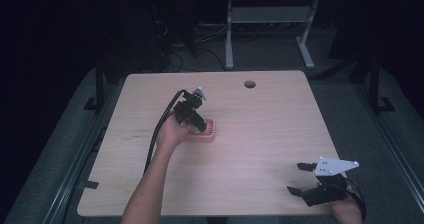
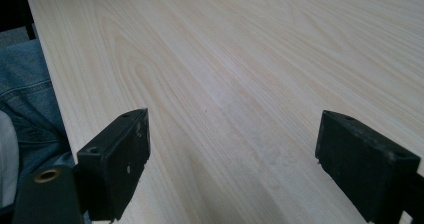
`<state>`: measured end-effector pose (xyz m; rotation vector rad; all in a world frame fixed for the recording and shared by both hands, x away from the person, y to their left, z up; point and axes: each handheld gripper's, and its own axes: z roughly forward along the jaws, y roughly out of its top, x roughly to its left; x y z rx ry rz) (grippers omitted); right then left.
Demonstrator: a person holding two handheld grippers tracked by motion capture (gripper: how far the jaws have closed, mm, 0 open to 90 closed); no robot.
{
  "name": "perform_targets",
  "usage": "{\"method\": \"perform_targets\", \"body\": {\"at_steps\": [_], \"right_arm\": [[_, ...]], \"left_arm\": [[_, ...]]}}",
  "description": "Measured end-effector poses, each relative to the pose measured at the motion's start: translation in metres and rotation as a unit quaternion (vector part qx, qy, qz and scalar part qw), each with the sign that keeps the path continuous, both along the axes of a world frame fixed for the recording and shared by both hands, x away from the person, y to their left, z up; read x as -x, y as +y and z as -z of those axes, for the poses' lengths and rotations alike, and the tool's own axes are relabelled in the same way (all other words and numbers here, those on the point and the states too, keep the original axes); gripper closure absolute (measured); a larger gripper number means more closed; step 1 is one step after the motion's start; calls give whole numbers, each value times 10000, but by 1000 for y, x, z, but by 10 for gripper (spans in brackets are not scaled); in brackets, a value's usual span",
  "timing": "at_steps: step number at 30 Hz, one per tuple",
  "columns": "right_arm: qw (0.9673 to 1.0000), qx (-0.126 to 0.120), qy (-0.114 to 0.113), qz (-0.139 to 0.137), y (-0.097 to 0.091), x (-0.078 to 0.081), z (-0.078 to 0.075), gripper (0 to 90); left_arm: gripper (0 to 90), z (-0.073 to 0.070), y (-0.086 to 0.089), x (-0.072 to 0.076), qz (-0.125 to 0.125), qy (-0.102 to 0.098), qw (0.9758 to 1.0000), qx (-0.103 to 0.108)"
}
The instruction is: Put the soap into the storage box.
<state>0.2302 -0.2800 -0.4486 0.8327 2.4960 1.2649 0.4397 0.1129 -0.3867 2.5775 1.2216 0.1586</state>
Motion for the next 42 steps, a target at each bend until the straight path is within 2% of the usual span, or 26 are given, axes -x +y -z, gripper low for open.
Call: {"method": "perform_targets", "body": {"at_steps": [2,9,14,18,29,42], "right_arm": [[10000,1,-1,0,0,0,0,138],[10000,10,0,-5,0,0,0,138],[10000,7,-3,-3,0,0,0,138],[10000,0,-5,-3,0,0,0,138],[10000,1,-1,-4,0,0,0,138],[10000,-4,-9,-6,0,0,0,138]], "left_arm": [[267,0,-1,-2,28,20,10000,-39],[267,5,-2,-8,-68,50,9999,77],[267,10,-4,-12,-77,97,9999,28],[267,14,-5,-13,-141,151,9997,124],[267,25,-3,-19,-328,224,9991,121],[266,31,-3,-21,-371,271,9989,97]]}}
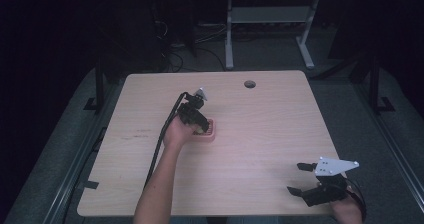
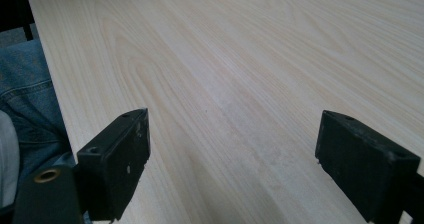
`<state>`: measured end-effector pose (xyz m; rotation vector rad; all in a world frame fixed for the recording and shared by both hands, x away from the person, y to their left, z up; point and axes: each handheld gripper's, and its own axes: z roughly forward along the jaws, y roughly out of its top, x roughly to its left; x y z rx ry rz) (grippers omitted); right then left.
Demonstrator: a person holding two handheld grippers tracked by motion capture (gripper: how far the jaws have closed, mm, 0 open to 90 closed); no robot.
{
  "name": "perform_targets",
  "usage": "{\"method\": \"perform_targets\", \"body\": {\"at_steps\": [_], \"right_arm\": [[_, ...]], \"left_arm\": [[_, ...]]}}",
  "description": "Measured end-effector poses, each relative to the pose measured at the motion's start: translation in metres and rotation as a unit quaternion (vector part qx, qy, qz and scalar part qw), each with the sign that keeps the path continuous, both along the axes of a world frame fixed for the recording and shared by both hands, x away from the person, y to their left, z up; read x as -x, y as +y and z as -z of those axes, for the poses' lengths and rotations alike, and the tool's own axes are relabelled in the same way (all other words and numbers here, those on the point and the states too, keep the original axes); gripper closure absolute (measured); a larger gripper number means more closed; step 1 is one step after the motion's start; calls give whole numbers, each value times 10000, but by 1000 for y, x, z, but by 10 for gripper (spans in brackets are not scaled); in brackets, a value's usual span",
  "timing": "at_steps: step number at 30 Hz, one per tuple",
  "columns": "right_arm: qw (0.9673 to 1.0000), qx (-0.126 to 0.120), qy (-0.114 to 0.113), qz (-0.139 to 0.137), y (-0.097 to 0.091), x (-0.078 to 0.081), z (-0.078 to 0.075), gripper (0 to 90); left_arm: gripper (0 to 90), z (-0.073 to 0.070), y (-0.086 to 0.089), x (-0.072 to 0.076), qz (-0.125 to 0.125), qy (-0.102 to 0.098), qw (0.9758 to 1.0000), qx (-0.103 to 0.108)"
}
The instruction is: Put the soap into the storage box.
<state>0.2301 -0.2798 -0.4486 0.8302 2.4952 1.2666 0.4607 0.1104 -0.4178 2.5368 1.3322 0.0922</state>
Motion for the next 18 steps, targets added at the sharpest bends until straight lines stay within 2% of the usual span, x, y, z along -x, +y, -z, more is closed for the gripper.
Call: {"method": "perform_targets", "body": {"at_steps": [18], "right_arm": [[10000,7,5,-6,0,0,0,138]], "left_arm": [[265,5,-1,-1,-20,-31,10000,15]]}}
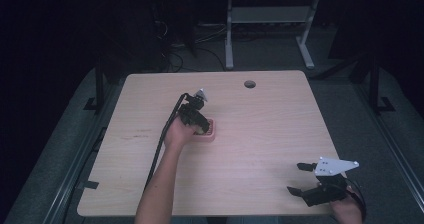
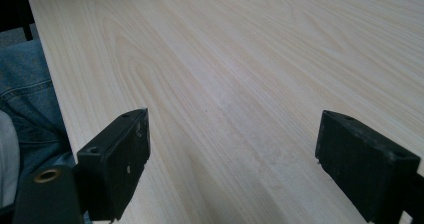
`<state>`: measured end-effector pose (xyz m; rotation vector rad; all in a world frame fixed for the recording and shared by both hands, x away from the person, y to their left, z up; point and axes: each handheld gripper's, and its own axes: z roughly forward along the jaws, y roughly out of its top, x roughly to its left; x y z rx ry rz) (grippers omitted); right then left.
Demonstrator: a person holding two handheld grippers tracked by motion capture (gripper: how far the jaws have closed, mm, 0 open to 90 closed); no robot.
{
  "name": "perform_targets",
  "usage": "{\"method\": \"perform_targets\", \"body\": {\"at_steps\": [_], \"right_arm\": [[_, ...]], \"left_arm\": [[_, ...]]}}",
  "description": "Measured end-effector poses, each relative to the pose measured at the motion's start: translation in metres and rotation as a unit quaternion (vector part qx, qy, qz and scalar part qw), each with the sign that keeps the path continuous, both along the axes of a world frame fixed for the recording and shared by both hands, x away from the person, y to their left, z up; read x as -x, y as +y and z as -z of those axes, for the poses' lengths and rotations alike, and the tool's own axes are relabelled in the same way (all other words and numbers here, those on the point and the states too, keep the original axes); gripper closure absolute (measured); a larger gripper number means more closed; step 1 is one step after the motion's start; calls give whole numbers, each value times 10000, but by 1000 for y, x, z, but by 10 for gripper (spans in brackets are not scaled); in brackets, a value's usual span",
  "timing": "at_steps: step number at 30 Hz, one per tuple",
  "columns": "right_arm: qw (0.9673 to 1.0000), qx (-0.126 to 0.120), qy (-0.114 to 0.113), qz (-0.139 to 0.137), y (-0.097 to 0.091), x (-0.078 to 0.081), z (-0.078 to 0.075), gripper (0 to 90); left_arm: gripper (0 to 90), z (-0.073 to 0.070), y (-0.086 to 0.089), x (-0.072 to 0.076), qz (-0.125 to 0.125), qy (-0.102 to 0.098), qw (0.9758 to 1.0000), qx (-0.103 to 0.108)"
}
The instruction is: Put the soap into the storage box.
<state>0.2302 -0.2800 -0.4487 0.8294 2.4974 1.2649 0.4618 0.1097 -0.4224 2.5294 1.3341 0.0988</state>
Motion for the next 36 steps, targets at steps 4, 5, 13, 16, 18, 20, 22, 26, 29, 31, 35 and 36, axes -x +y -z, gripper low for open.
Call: {"method": "perform_targets", "body": {"at_steps": [4,5,13,16,18,20,22,26,29,31,35,36], "right_arm": [[10000,-7,3,6,0,0,0,138],[10000,-12,-1,6,0,0,0,138],[10000,-6,-14,-8,0,0,0,138],[10000,1,-3,-6,0,0,0,138],[10000,-6,-2,0,0,0,0,138],[10000,-3,-4,-4,0,0,0,138],[10000,0,-18,-14,0,0,0,138],[10000,-17,-12,-11,0,0,0,138],[10000,-2,-12,-27,1,0,0,138],[10000,3,-5,-27,1,0,0,138],[10000,5,-2,-24,1,0,0,138],[10000,5,-2,-24,1,0,0,138]], "left_arm": [[265,0,-1,0,-9,-1,10000,-5],[264,0,-1,1,13,5,10000,-47],[264,1,-3,2,50,5,9999,-115],[263,1,-2,1,98,27,9998,-159],[263,1,-2,2,53,-19,9999,-111],[262,1,-2,2,81,-21,9999,-135],[260,0,-1,2,82,-39,9999,-133],[257,-5,0,4,93,-129,9999,7],[252,-8,1,4,53,-221,9997,130],[252,-14,4,6,35,-274,9994,214],[242,-18,8,7,43,-304,9992,248],[242,-20,8,8,43,-337,9991,267]]}}
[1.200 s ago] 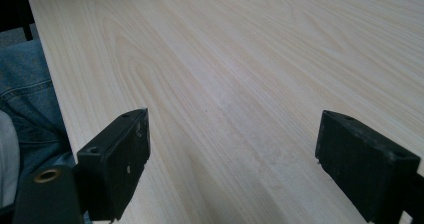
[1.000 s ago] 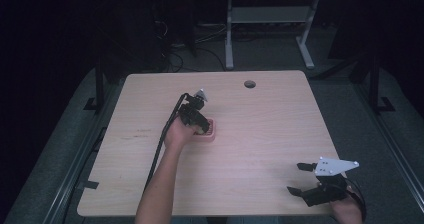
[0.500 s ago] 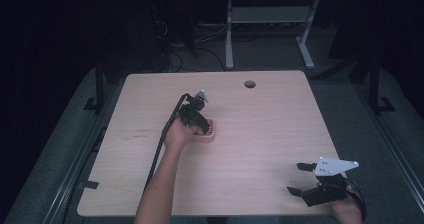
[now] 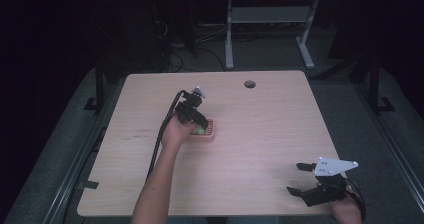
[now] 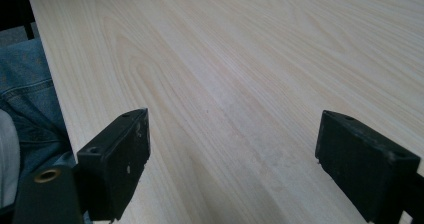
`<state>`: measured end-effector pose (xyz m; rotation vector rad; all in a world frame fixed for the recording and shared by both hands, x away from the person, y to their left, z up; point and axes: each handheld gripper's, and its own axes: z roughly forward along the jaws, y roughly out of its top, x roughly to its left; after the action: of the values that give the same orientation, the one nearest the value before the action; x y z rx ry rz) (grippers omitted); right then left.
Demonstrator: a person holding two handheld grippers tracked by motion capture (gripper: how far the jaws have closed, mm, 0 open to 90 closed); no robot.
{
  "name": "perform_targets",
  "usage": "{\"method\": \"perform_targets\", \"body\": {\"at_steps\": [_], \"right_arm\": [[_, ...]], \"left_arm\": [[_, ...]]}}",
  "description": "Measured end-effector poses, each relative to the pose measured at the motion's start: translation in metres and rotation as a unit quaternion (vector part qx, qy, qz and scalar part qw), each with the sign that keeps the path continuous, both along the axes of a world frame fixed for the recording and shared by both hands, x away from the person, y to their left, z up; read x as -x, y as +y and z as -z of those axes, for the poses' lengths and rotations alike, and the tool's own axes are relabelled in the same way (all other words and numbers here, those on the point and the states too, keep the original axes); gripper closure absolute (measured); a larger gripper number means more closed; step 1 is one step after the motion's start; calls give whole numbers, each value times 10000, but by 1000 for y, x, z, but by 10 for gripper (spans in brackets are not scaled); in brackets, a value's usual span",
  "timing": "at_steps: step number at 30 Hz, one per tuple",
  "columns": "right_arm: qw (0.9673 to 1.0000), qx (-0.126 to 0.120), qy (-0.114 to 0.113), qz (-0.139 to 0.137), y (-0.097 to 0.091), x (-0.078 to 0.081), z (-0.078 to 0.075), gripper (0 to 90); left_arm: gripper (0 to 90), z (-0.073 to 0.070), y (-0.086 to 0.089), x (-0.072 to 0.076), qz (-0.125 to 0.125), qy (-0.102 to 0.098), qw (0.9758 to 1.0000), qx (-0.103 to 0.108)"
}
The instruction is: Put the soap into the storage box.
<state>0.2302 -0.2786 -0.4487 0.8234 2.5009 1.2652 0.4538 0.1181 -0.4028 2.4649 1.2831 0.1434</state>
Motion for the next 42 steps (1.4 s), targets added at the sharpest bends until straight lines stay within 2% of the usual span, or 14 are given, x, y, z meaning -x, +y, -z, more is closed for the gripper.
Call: {"method": "perform_targets", "body": {"at_steps": [6,14,17,27,30,42], "right_arm": [[10000,28,-17,-12,0,0,1,138],[10000,49,23,-4,1,0,1,138],[10000,59,57,16,1,0,2,138],[10000,77,54,24,2,0,3,138],[9999,86,66,28,2,-1,3,138],[9999,88,79,56,2,-1,4,138]], "left_arm": [[238,-8,3,5,76,-117,9999,17],[229,-13,5,12,116,-159,9998,50],[229,-16,8,15,221,-181,9996,56],[228,-18,12,26,263,-288,9991,157],[226,-18,13,28,304,-292,9991,100],[223,-16,18,36,359,-304,9987,172]]}}
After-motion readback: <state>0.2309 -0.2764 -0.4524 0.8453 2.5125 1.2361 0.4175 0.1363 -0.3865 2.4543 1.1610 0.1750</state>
